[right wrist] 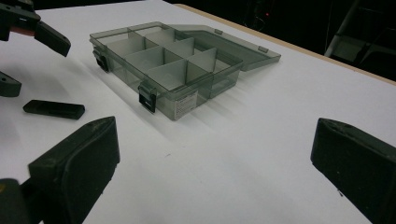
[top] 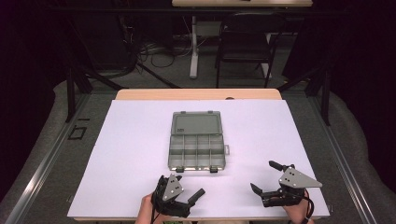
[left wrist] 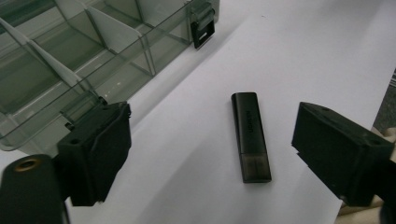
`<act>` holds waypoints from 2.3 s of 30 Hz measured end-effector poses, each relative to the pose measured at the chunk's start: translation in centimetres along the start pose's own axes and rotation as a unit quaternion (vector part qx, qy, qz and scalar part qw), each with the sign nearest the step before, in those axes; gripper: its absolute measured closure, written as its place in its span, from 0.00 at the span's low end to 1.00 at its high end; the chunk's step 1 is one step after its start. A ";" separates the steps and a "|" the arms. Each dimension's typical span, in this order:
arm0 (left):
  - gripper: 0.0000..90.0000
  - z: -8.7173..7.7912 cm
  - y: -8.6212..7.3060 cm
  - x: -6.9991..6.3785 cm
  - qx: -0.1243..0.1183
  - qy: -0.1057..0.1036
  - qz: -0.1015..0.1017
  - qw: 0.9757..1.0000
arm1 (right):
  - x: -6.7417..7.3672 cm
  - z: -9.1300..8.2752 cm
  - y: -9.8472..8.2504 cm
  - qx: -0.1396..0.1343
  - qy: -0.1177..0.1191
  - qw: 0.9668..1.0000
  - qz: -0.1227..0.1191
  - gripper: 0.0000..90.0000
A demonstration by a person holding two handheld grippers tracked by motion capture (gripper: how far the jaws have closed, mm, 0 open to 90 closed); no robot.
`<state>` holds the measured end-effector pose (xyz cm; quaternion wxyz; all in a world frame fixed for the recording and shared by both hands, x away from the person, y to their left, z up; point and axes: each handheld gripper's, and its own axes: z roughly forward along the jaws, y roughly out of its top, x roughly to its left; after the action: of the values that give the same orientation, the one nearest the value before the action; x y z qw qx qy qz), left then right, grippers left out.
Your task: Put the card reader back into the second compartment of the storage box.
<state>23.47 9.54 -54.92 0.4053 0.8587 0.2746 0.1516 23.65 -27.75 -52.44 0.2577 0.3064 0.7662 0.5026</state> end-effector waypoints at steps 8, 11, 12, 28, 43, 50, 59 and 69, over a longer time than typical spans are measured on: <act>0.37 0.7 0.0 -0.7 0.013 -0.014 0.005 1.000 | 0.0 0.0 0.0 0.000 0.000 1.000 -0.001 0.01; 0.47 1.0 0.0 -1.0 0.017 -0.018 0.006 1.000 | 0.0 0.0 0.0 0.001 0.000 1.000 -0.003 0.01; 0.52 1.2 0.0 -1.1 0.019 -0.018 0.007 1.000 | -0.1 0.0 0.0 0.002 0.000 1.000 -0.002 0.01; 0.78 2.0 -0.3 -1.9 0.033 -0.023 -0.007 0.999 | 0.0 0.1 -0.1 0.008 0.002 1.000 -0.004 0.01; 0.82 1.7 -0.1 -1.9 0.026 -0.031 0.005 0.999 | -0.1 0.0 -0.2 0.006 0.001 1.000 -0.001 0.01; 0.82 1.1 0.3 -1.5 0.013 -0.034 0.004 0.999 | -0.2 0.0 -0.2 0.008 0.001 1.000 -0.002 0.01; 0.82 0.7 0.6 -1.2 0.006 -0.038 0.008 0.999 | -0.2 0.0 -0.2 0.009 0.002 1.000 -0.001 0.02; 0.82 0.3 0.9 -1.0 -0.004 -0.037 0.006 0.999 | -0.3 0.1 -0.3 0.013 0.000 1.000 0.000 0.02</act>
<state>23.11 8.35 -54.46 0.4177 0.8639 0.2533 0.1229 23.82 -27.98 -52.72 0.2535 0.3094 0.7725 0.4931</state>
